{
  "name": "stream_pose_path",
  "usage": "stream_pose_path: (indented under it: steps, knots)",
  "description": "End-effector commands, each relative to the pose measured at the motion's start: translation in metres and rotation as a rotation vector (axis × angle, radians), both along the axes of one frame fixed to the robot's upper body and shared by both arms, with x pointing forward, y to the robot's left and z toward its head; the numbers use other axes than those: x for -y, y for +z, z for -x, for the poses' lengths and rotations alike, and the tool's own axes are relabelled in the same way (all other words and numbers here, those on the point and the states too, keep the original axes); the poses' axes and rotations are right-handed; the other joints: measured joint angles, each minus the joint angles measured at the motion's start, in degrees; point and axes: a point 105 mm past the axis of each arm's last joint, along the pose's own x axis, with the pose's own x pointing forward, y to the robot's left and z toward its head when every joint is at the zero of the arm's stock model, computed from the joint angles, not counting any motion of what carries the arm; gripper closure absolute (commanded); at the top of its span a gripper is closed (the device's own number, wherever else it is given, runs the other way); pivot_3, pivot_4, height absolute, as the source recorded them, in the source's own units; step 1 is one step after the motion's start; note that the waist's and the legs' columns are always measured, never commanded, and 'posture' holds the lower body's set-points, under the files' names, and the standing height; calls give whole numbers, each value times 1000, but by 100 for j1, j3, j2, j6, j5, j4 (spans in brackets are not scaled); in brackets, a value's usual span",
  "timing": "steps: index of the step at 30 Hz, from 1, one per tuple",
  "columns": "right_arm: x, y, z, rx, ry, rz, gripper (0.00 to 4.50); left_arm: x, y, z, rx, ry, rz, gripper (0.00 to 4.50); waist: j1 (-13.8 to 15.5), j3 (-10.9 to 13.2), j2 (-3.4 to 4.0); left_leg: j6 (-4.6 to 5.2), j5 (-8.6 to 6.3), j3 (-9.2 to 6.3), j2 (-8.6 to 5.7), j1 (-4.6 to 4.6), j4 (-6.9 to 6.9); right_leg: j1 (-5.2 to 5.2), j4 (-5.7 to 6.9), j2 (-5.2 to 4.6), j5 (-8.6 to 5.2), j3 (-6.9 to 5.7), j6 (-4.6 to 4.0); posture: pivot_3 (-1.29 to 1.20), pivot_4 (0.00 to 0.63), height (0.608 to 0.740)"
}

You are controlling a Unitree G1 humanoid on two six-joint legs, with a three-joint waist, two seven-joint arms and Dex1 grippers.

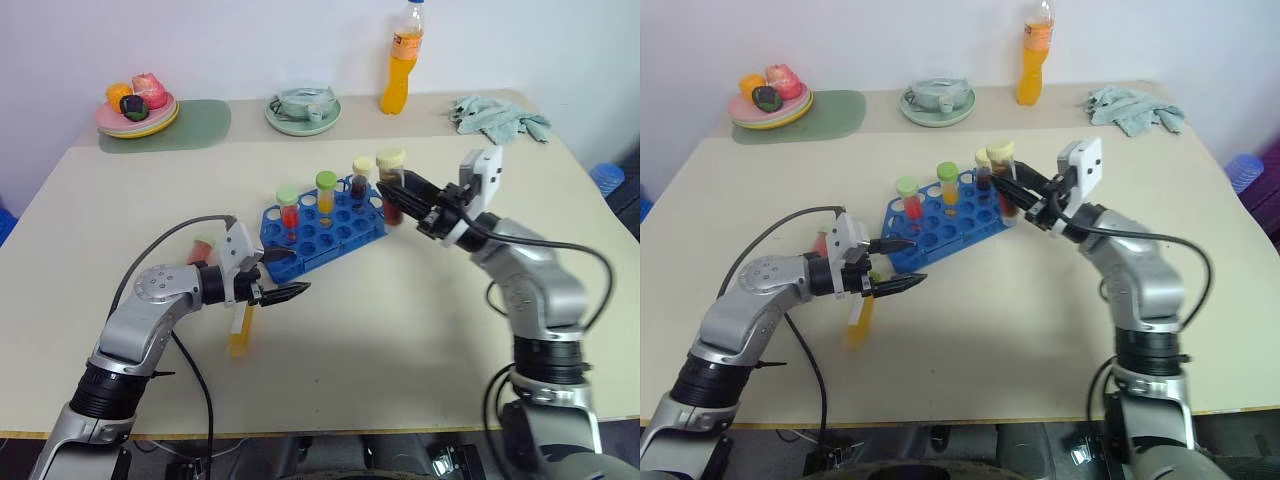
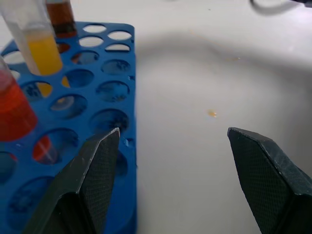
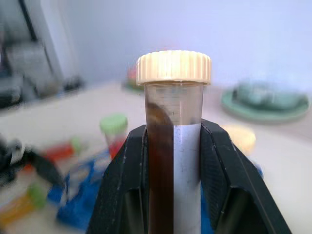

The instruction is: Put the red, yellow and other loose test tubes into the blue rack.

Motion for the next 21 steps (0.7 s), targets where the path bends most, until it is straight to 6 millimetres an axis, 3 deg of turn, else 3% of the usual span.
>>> stream_pose_path:
  steps: [1,9,16,21]
  knots:
    - [-2,7,-14,108,-67,-82,3715,-1,19,-1,72,18,22,865,-4,0,1,-3,2,0,0,2,-7,-3,0,3,0,4,-1,0,150,740]
    - [-22,-19,-42,138,-151,-161,3715,-6,27,2,88,51,1,865,-26,1,3,-40,26,1,4,4,-32,-24,17,17,0,21,-3,0,150,740]
    - [-15,-28,-44,139,-159,-167,3715,-14,31,7,88,80,-16,865,-19,2,4,-28,17,2,4,20,-36,-37,25,22,-1,27,-5,0,150,740]
    - [-6,-20,-41,158,-158,-200,3715,-18,29,9,83,94,-21,865,-17,3,6,-24,11,2,7,28,-38,-35,26,37,-1,33,-5,0,150,740]
